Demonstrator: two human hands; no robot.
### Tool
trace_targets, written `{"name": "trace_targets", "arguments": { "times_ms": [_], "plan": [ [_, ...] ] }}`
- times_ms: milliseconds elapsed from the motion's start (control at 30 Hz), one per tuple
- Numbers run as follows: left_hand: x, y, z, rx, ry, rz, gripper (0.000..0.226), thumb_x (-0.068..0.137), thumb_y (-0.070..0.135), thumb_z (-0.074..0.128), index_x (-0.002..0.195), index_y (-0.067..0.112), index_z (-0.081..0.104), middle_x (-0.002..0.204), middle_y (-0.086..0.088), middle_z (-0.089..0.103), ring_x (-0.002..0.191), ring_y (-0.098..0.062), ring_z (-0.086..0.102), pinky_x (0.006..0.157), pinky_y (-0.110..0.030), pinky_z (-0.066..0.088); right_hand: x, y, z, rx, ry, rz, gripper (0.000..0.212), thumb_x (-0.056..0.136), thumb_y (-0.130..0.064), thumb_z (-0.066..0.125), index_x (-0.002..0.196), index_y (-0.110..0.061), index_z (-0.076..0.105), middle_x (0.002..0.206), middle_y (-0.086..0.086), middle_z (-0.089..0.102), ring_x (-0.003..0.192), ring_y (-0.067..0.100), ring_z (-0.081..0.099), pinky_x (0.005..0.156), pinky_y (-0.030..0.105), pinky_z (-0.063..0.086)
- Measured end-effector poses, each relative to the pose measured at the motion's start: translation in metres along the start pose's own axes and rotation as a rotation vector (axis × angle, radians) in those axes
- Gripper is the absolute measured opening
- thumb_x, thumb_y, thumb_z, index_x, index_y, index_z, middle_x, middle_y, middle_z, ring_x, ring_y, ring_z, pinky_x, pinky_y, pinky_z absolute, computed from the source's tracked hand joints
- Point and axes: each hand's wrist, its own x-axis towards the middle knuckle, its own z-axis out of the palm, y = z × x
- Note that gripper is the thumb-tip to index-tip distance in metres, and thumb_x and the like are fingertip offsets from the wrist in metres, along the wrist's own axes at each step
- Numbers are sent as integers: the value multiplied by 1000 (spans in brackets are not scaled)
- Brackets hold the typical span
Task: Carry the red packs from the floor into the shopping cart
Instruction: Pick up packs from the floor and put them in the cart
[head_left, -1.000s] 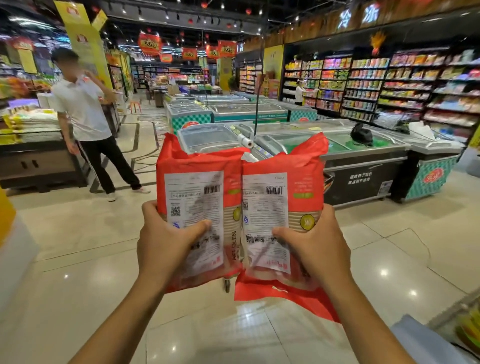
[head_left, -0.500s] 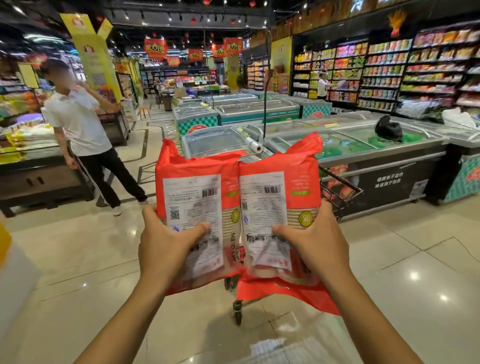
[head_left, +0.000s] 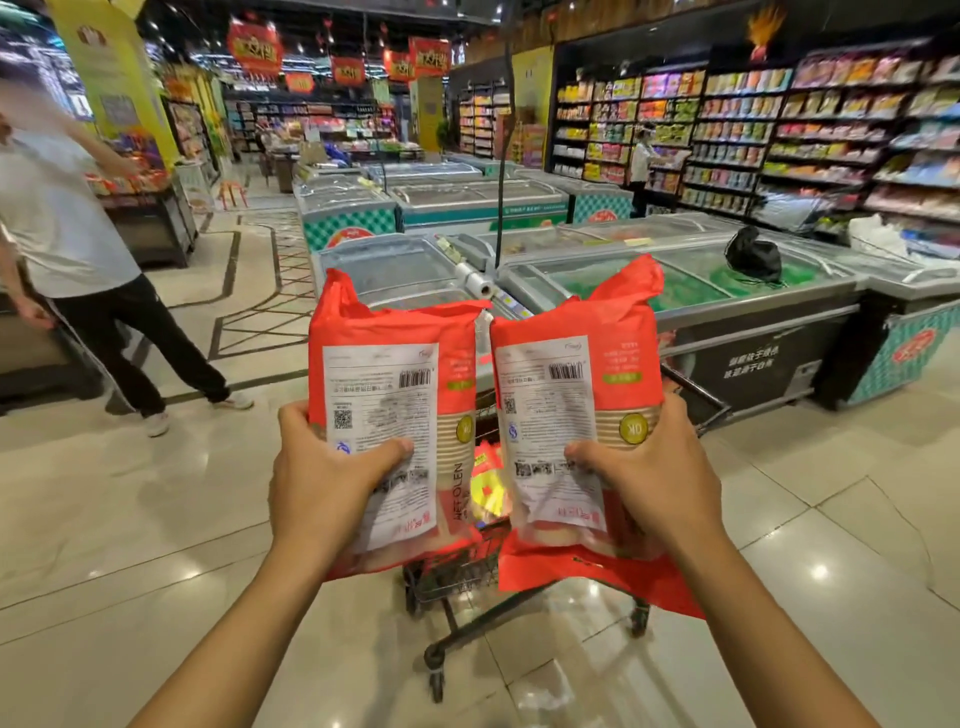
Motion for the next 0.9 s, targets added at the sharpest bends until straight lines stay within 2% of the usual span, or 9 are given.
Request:
{"name": "trace_targets", "arguments": {
  "times_ms": [233, 367, 433, 500, 633, 767, 800, 900],
  "plan": [
    [125, -40, 64, -46, -61, -82, 79, 57, 37, 96, 115, 27, 44, 101, 15, 66, 98, -23, 70, 89, -47, 57, 112, 0, 55, -63, 32, 58, 68, 61, -48, 91, 109, -30, 46, 102, -8, 63, 91, 22, 62, 80, 41, 49],
    [186, -70, 99, -45, -98, -158, 79, 59, 33, 97, 116, 24, 43, 102, 11, 67, 98, -25, 70, 93, -53, 57, 164, 7, 87, -71, 32, 92, 68, 60, -47, 92, 109, -30, 48, 102, -8, 66, 90, 21, 65, 83, 44, 53],
    [208, -86, 118, -51, -95, -199, 83, 51, 41, 94, 114, 25, 43, 102, 9, 68, 97, -27, 70, 92, -54, 58, 185, 15, 103, -73, 21, 118, 70, 54, -52, 91, 108, -31, 51, 98, -10, 69, 86, 18, 68, 82, 46, 56],
    [224, -100, 137, -37, -119, -218, 82, 50, 45, 91, 114, 24, 45, 101, 9, 67, 94, -26, 70, 88, -54, 59, 204, 24, 117, -77, -5, 158, 71, 51, -54, 91, 107, -31, 53, 95, -10, 72, 82, 14, 70, 78, 45, 57],
    [250, -135, 176, 5, -199, -281, 73, 67, 32, 96, 117, 27, 43, 103, 11, 65, 96, -24, 69, 89, -51, 58, 237, 35, 147, -67, -65, 216, 69, 47, -55, 84, 105, -34, 52, 93, -11, 72, 80, 12, 70, 79, 44, 57],
    [270, -168, 219, -19, -230, -355, 71, 68, 28, 96, 119, 27, 47, 105, 11, 70, 91, -15, 71, 80, -38, 56, 282, 65, 183, -68, -151, 241, 70, 44, -57, 85, 103, -32, 56, 90, -9, 75, 76, 12, 73, 78, 46, 59],
    [275, -176, 230, -23, -233, -387, 70, 69, 26, 96, 119, 25, 47, 104, 12, 69, 89, -13, 70, 78, -36, 55, 294, 74, 193, -59, -170, 252, 70, 44, -56, 86, 103, -32, 57, 89, -8, 75, 76, 13, 74, 78, 47, 60],
    [288, -202, 265, -4, -261, -470, 73, 66, 29, 97, 119, 24, 48, 105, 9, 71, 89, -16, 71, 84, -42, 58, 327, 95, 220, -27, -250, 290, 61, 52, -40, 92, 101, -29, 59, 88, -6, 77, 74, 12, 74, 78, 47, 61]
  ]
}}
